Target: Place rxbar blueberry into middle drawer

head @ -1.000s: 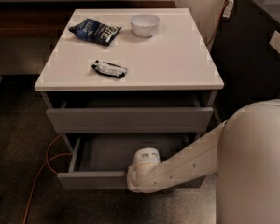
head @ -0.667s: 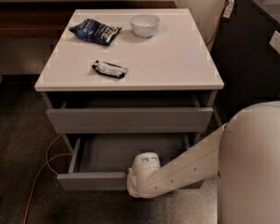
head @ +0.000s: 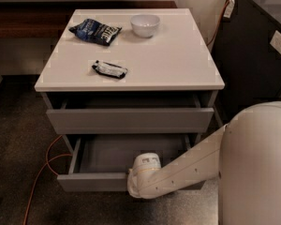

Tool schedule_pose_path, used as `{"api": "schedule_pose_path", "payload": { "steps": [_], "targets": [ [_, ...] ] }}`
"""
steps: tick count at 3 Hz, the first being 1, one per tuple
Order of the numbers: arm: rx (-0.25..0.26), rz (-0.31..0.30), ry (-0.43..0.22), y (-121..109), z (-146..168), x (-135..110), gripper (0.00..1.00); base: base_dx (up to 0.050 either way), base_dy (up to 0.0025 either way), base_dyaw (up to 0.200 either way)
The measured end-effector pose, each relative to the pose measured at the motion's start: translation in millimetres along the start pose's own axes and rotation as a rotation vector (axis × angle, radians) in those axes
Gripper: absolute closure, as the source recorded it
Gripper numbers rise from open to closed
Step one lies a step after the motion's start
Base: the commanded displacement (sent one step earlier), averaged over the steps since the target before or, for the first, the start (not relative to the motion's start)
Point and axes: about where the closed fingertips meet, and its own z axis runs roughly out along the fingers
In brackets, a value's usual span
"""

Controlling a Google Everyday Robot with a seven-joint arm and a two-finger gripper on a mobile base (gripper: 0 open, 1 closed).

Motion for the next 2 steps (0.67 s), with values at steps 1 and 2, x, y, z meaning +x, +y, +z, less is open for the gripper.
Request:
{"api": "schedule_pose_path", "payload": {
  "steps": [1,2],
  "targets": [
    [0.0,0.0,0.0,0.1,0.0,0.0,1.0,0.0,0.0,0.0],
    [0.0,0.0,0.0,0.2,-0.1,-0.1,1.0,0.0,0.0,0.0]
  ]
}}
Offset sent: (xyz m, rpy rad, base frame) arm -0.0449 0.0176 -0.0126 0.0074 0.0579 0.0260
